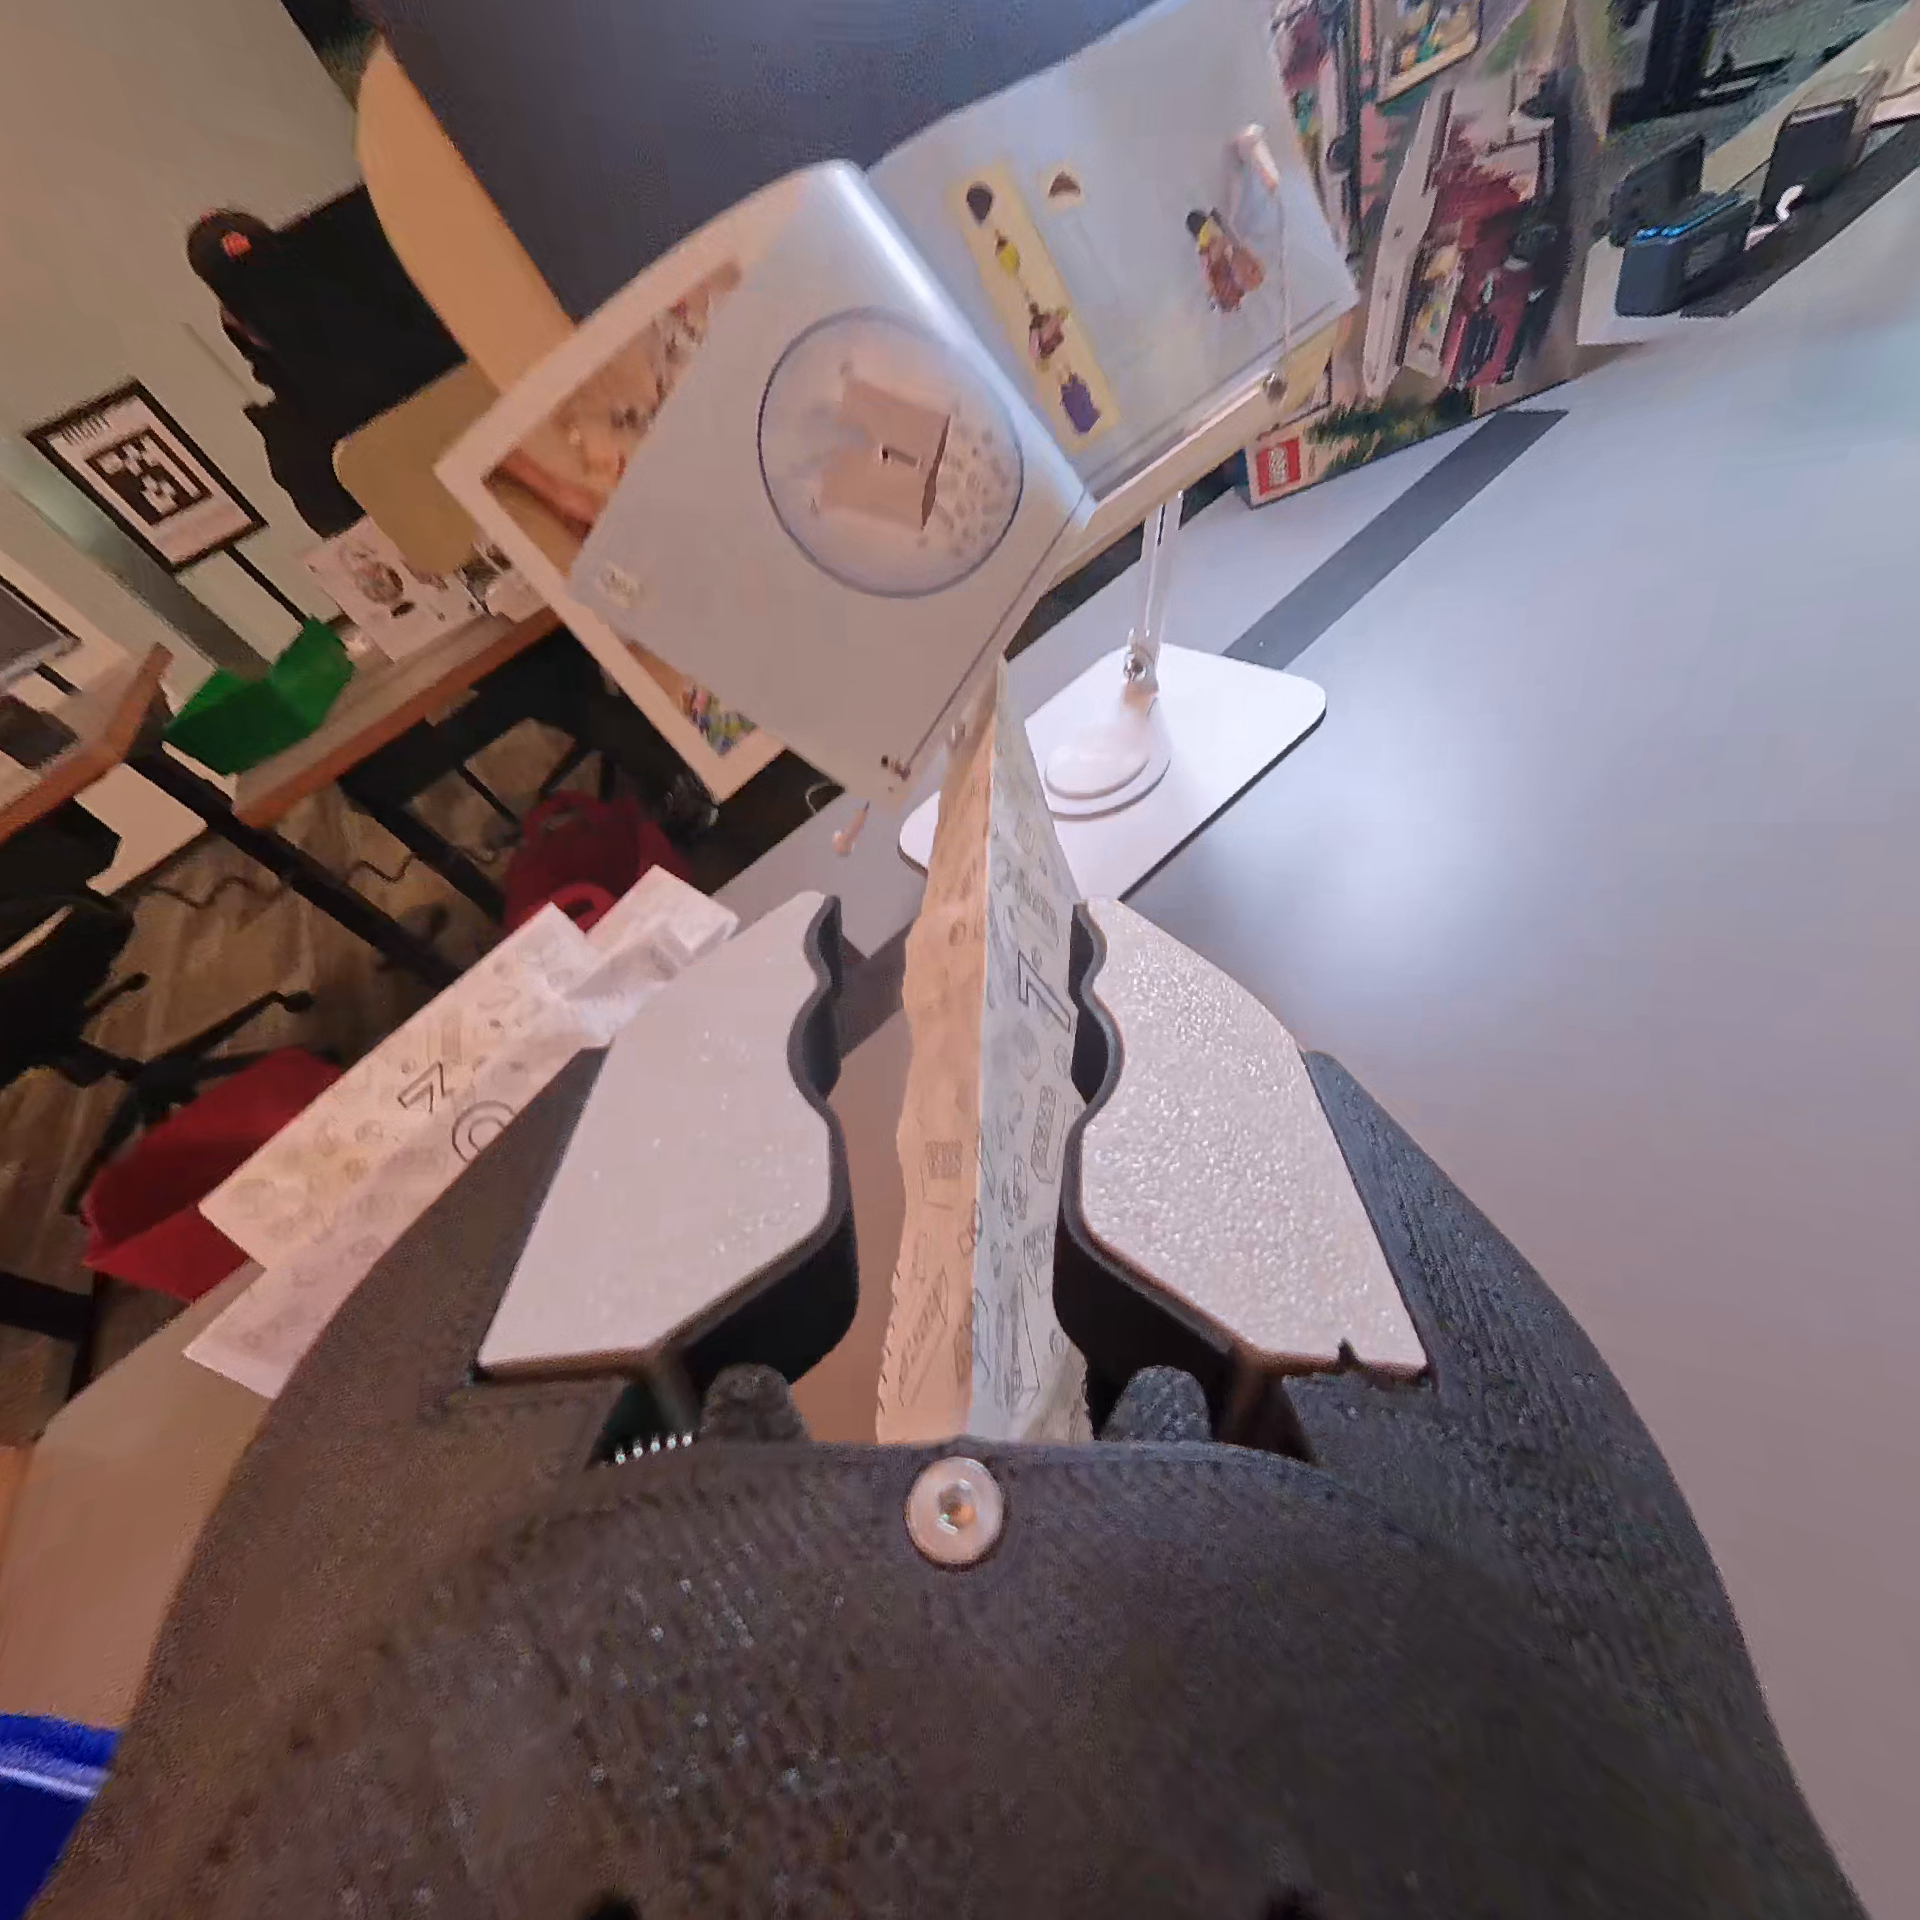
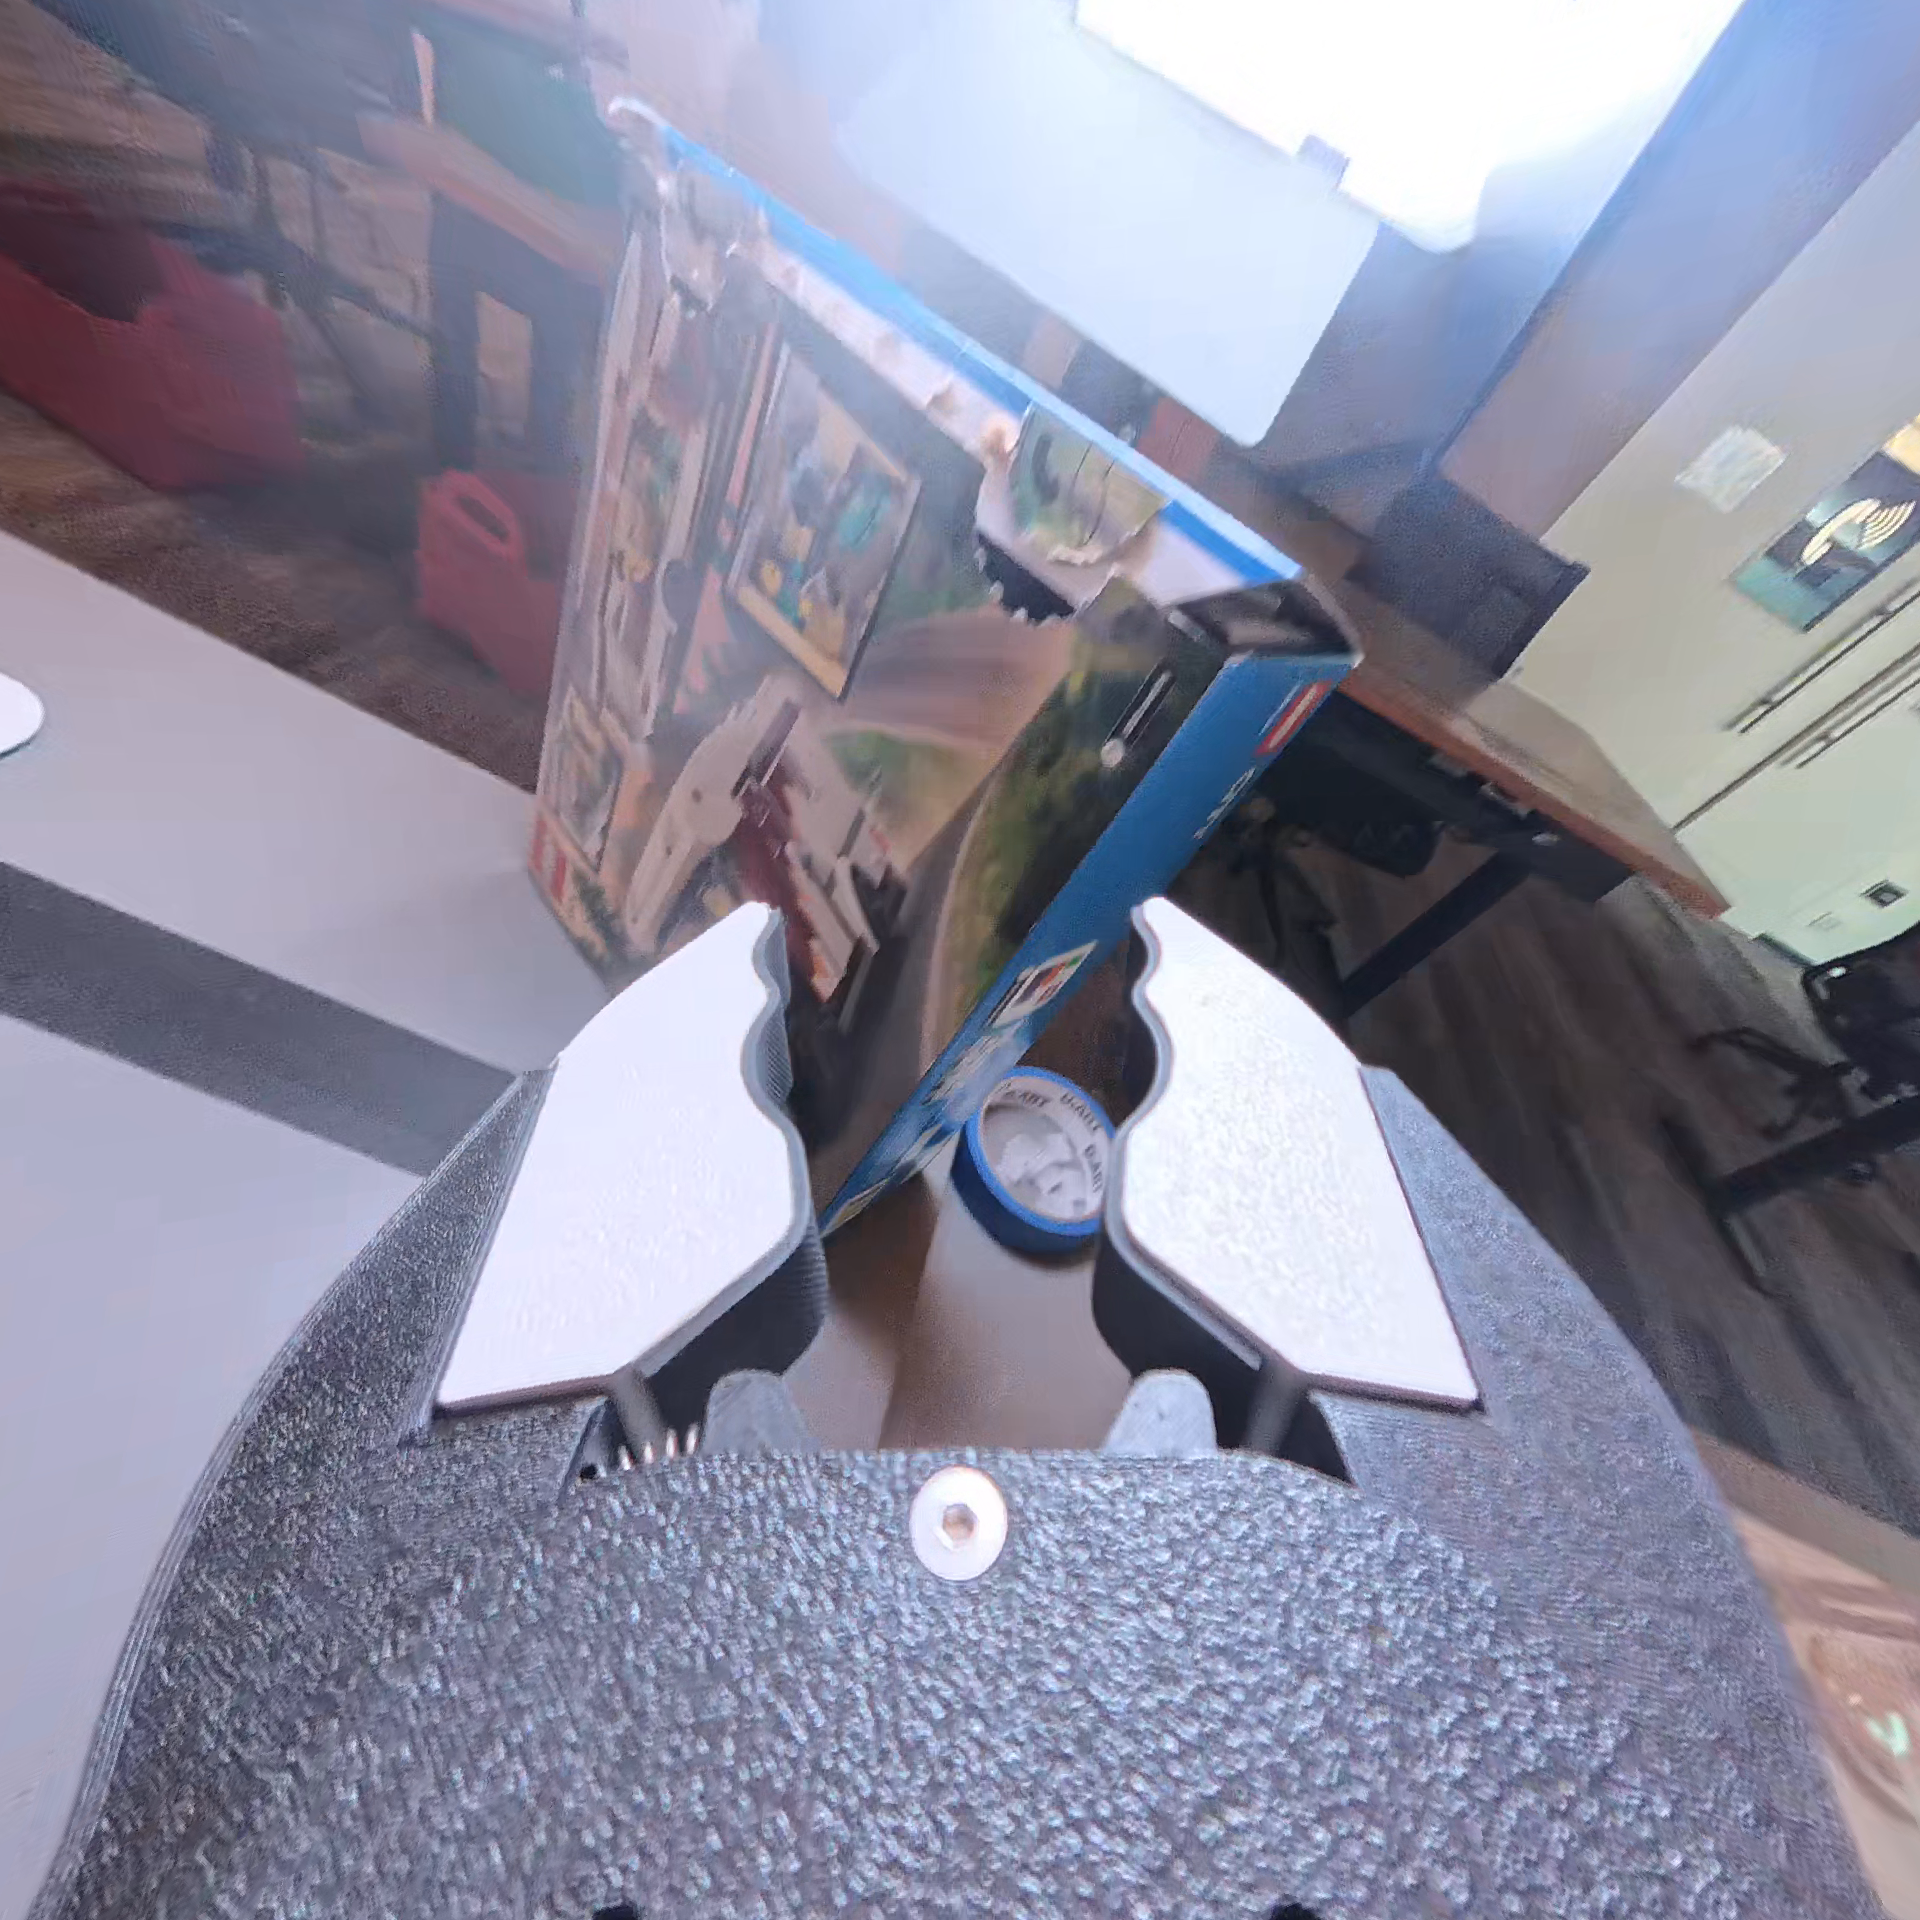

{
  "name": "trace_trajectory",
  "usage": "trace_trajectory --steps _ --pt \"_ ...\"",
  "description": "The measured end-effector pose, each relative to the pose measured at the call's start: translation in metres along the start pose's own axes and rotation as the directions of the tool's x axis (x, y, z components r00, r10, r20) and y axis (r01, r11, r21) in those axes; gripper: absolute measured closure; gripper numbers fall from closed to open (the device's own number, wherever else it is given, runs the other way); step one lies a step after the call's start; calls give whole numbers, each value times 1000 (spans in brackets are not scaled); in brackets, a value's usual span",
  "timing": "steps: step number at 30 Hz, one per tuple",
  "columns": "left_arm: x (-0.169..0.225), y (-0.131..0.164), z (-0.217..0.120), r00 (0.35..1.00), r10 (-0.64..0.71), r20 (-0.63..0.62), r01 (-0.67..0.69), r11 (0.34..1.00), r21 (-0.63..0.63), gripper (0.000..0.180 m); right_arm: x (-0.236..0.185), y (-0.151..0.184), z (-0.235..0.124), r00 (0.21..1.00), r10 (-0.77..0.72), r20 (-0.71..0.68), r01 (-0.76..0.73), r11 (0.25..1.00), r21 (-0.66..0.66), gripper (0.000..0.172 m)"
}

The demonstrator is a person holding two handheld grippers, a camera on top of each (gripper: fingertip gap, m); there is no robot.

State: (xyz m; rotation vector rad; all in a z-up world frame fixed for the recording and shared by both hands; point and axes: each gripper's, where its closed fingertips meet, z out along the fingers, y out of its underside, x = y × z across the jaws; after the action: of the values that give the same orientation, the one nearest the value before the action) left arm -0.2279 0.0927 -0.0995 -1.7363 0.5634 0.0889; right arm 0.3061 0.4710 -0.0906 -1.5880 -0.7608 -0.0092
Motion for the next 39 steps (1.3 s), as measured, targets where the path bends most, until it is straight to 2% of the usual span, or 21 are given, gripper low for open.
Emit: trace_trajectory --steps 4,7,13,15,19,24,28,32,36,39 --pt "26 -26 1 997 64 -35 -62 997 49 140 22 -29 16 989 -146 -34 146 989 -2 109" --pt "51 -31 6 989 105 -99 -102 994 43 141 25 -31 30 972 -233 -16 232 971 -60 110" --pt "83 -25 12 968 171 -182 -172 985 9 141 24 -29 45 889 -457 -9 451 880 -149 126" --pt "89 -26 13 964 176 -197 -177 984 13 141 25 -34 44 860 -511 1 504 847 -170 144" --pt "99 -30 14 958 171 -228 -167 985 35 142 24 -35 42 818 -572 66 570 786 -239 153" --pt "111 -31 18 951 177 -255 -172 984 42 142 14 -39 32 834 -521 184 552 787 -276 166" --pt "124 -36 16 939 190 -286 -180 982 64 143 -8 -44 16 826 -470 311 555 776 -300 171" --pt "142 -42 14 923 201 -328 -175 979 107 144 -34 -62 -14 804 -448 392 565 781 -267 171" --pt "161 -43 15 903 198 -382 -154 978 143 143 -62 -77 -64 774 -430 465 573 788 -226 171" --pt "176 -36 18 883 185 -431 -135 980 144 140 -92 -87 -116 749 -403 526 563 805 -185 171"
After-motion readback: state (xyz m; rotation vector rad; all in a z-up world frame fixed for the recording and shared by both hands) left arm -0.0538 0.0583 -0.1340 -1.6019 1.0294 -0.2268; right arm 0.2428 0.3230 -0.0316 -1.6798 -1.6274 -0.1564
